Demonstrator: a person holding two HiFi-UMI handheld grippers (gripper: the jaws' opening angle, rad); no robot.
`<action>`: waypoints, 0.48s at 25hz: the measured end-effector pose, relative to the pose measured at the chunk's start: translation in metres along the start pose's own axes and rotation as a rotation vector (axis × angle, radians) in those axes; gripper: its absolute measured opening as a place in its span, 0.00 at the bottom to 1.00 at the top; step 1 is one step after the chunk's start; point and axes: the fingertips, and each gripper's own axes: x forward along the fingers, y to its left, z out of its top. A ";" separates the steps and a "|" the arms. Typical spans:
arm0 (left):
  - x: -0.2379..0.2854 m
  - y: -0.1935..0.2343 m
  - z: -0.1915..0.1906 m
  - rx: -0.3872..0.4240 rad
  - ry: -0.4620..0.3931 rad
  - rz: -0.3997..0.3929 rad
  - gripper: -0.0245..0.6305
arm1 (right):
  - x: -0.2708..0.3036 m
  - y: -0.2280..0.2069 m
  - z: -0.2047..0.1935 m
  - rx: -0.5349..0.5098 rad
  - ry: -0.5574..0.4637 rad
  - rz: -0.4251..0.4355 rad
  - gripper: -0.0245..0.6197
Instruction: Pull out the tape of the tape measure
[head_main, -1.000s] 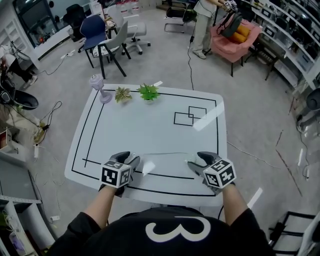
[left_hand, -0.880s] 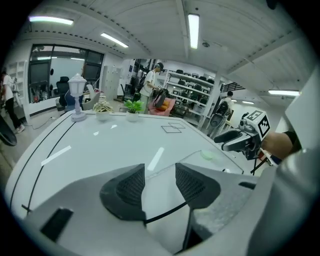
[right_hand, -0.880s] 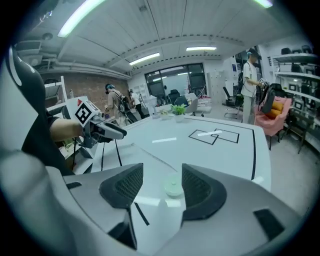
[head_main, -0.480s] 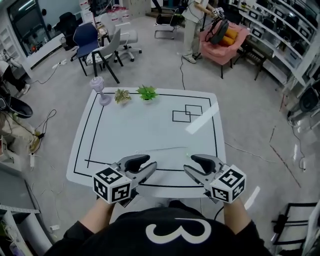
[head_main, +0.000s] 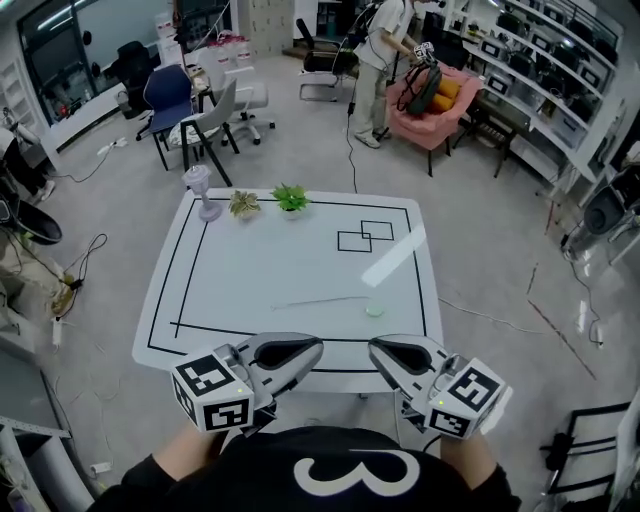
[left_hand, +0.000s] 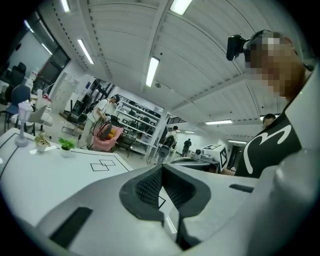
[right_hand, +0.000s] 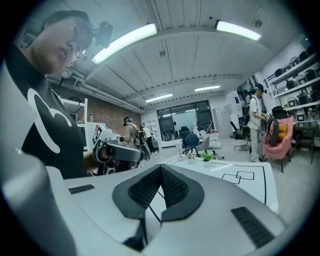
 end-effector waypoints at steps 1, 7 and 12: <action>-0.001 -0.005 0.002 0.002 -0.011 0.005 0.05 | -0.004 0.004 0.004 0.000 -0.017 0.008 0.04; 0.011 -0.040 -0.001 0.082 -0.036 0.044 0.05 | -0.037 0.010 0.002 -0.007 -0.047 0.029 0.04; 0.018 -0.071 -0.009 0.132 -0.027 0.073 0.05 | -0.068 0.019 -0.005 -0.021 -0.037 0.035 0.04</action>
